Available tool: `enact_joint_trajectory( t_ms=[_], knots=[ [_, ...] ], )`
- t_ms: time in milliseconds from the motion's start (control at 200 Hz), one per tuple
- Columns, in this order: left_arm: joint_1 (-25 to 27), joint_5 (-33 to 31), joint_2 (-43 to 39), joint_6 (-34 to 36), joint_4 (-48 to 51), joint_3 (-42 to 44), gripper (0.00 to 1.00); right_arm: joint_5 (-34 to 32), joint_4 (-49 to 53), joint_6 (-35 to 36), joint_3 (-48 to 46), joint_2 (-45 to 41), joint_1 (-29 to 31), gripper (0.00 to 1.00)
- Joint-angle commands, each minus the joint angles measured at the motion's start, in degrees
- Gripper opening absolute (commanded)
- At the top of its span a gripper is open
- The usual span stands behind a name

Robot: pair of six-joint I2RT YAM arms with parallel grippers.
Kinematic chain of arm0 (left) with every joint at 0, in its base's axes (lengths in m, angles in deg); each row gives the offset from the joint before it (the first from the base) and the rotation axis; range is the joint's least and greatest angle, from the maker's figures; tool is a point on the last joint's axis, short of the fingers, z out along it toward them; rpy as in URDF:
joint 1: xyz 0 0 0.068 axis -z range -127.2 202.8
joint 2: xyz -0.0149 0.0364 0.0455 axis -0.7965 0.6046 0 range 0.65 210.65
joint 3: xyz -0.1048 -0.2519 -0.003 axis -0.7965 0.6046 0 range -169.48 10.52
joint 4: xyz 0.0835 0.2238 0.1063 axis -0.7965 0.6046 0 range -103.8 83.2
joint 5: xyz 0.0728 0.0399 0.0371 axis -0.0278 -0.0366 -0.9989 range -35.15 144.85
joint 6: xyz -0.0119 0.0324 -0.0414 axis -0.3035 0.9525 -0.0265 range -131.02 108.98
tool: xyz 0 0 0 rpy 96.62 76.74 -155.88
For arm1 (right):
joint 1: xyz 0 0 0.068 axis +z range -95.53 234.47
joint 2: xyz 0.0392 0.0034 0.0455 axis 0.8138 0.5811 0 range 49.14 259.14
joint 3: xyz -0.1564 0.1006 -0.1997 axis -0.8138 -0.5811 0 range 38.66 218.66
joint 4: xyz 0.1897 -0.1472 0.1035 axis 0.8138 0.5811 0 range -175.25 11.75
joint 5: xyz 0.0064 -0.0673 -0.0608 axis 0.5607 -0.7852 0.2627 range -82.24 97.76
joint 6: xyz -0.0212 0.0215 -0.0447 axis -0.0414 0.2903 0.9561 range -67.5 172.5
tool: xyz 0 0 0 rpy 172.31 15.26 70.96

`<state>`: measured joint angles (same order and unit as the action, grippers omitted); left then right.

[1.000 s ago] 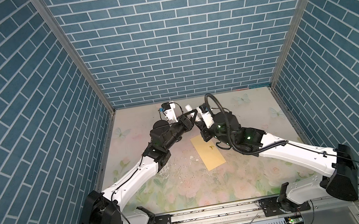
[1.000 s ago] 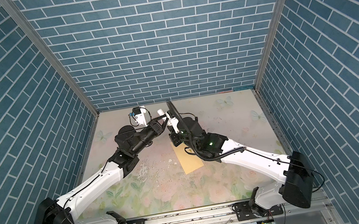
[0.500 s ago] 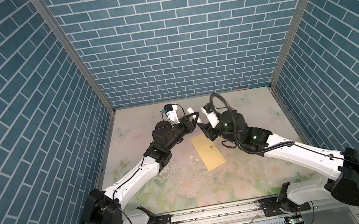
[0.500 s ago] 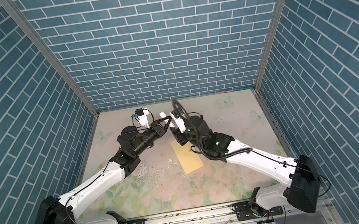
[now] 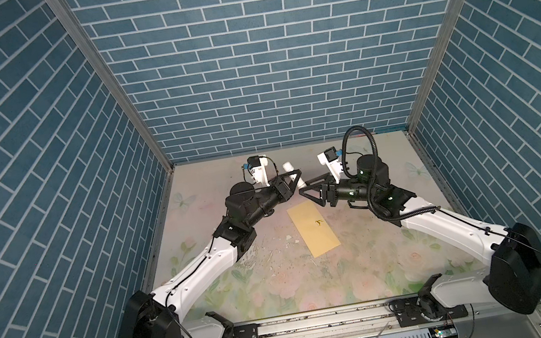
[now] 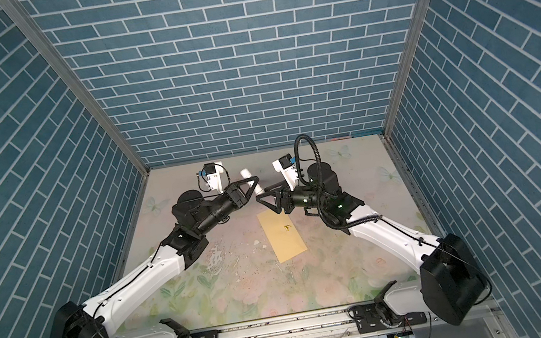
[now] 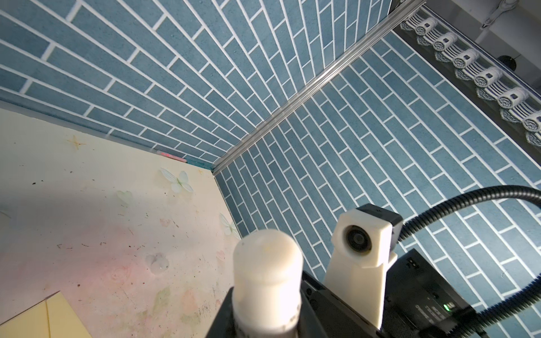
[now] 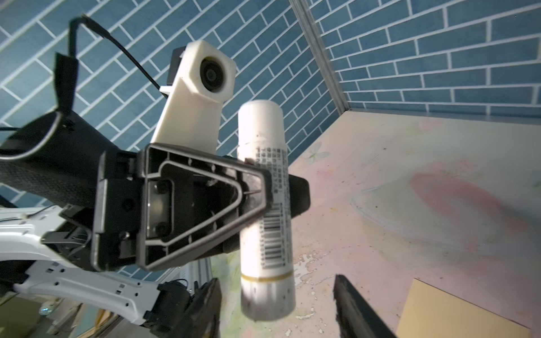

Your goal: Place the letter into the envelope and seal it

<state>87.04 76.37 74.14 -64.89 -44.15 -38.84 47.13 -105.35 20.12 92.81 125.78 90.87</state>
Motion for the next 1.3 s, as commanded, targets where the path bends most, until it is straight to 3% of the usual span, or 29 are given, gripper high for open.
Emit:
enact_joint_trajectory(
  t_ms=[0,70,395,605,695,855,920,1015,1130,1240,1295],
  knots=[
    [-0.2,1.4,-0.7,-0.7,-1.9,-1.5,0.00,5.5,-9.3,-6.3,-1.5,1.0,-0.3,0.52],
    [-0.2,1.4,-0.7,-0.7,-2.0,-1.3,0.00,5.4,-10.2,-6.9,-1.5,1.3,-0.3,0.46],
    [-0.2,0.5,-0.6,-0.4,-1.6,-0.8,0.00,1.5,-4.5,-4.5,-0.3,0.6,-0.3,0.01],
    [-0.2,-1.1,-0.4,0.8,-0.1,-0.6,0.00,-7.4,4.2,0.7,1.5,-1.9,0.2,0.00],
    [-0.2,-2.2,-0.4,1.2,0.8,-0.3,0.00,-19.9,15.5,8.5,5.3,-3.0,3.3,0.00],
    [-0.2,-3.2,0.7,1.1,1.5,-0.4,0.00,-56.0,29.8,22.8,14.0,-0.1,14.9,0.00],
    [-0.1,-3.5,1.1,1.0,1.6,-0.4,0.00,-65.6,32.2,26.1,17.2,2.8,18.0,0.00],
    [-0.1,-3.9,1.6,1.0,1.9,-0.3,0.00,-73.4,32.1,29.6,19.3,6.1,20.9,0.00],
    [-0.1,-4.6,2.0,1.4,2.4,-0.3,0.00,-72.8,30.9,29.6,19.1,7.2,21.5,0.00],
    [-0.1,-5.1,2.4,1.7,3.1,-0.5,0.00,-65.5,27.9,28.8,16.0,5.5,20.9,0.00],
    [-0.1,-5.1,2.4,1.8,3.3,-0.5,0.00,-59.2,27.8,27.3,15.1,4.4,19.5,0.08]
  ],
)
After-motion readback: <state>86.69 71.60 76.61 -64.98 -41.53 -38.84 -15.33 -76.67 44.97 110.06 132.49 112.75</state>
